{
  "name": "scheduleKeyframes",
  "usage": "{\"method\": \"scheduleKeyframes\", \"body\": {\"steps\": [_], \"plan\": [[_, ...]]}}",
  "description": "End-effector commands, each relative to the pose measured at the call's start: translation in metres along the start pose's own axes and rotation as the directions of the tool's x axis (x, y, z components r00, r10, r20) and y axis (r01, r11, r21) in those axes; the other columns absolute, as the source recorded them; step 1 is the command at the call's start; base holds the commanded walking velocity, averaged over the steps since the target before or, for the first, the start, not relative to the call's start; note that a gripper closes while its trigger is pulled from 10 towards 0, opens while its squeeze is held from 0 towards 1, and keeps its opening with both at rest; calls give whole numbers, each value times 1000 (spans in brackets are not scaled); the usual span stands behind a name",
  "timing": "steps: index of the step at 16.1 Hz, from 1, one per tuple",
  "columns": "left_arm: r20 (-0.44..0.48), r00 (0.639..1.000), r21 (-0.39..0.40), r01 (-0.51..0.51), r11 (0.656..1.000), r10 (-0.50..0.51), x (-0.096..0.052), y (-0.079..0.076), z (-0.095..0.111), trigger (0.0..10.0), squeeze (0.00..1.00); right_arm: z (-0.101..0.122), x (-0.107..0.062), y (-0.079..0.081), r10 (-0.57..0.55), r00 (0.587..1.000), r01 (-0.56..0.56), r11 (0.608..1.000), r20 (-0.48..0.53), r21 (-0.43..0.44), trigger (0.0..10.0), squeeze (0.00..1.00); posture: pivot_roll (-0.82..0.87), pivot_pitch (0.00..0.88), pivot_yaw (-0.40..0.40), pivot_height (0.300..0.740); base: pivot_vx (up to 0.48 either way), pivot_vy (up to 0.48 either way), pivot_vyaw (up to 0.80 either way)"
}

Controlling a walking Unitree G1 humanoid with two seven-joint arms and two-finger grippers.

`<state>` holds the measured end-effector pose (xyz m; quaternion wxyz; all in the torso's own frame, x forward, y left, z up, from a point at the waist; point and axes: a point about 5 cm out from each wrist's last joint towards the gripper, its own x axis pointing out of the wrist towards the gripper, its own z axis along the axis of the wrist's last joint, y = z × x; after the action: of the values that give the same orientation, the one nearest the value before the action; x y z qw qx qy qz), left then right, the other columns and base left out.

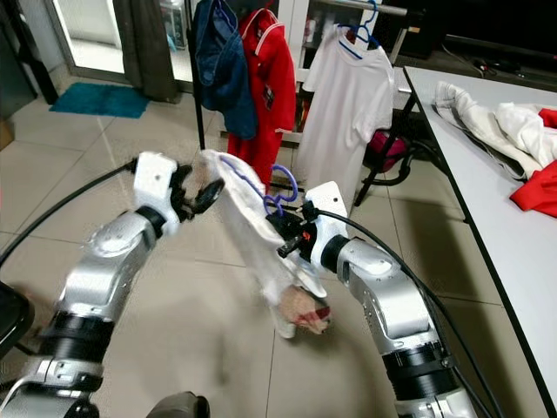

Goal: Hang hanger

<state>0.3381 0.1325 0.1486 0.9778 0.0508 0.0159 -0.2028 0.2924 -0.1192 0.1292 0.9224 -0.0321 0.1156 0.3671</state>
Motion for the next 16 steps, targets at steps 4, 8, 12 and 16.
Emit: {"method": "scheduleKeyframes", "body": {"steps": [4, 8, 12, 16], "plan": [[6, 999, -46, -40, 998, 40, 13, -2, 7, 10000, 0, 6, -9, 6, 90, 996, -90, 995, 25, -32, 10000, 0, 36, 0, -60, 740, 0, 0, 0], [-2, 998, -71, -69, 995, 69, 16, -1, 7, 0, 0, 5, -10, 6, 106, 994, -105, 994, 15, -38, 10000, 0, 39, 0, -63, 740, 0, 0, 0], [-60, 997, -66, -61, 996, 57, 12, -17, -1, 10000, 0, 6, -10, 1, 92, 996, -91, 995, 7, -49, 10000, 0, 36, 0, -60, 740, 0, 0, 0], [-63, 996, -68, -68, 995, 64, 12, -20, -3, 10000, 0, 10, -7, -5, 57, 998, -57, 997, 0, -49, 10000, 0, 30, 0, -71, 740, 0, 0, 0]]}}
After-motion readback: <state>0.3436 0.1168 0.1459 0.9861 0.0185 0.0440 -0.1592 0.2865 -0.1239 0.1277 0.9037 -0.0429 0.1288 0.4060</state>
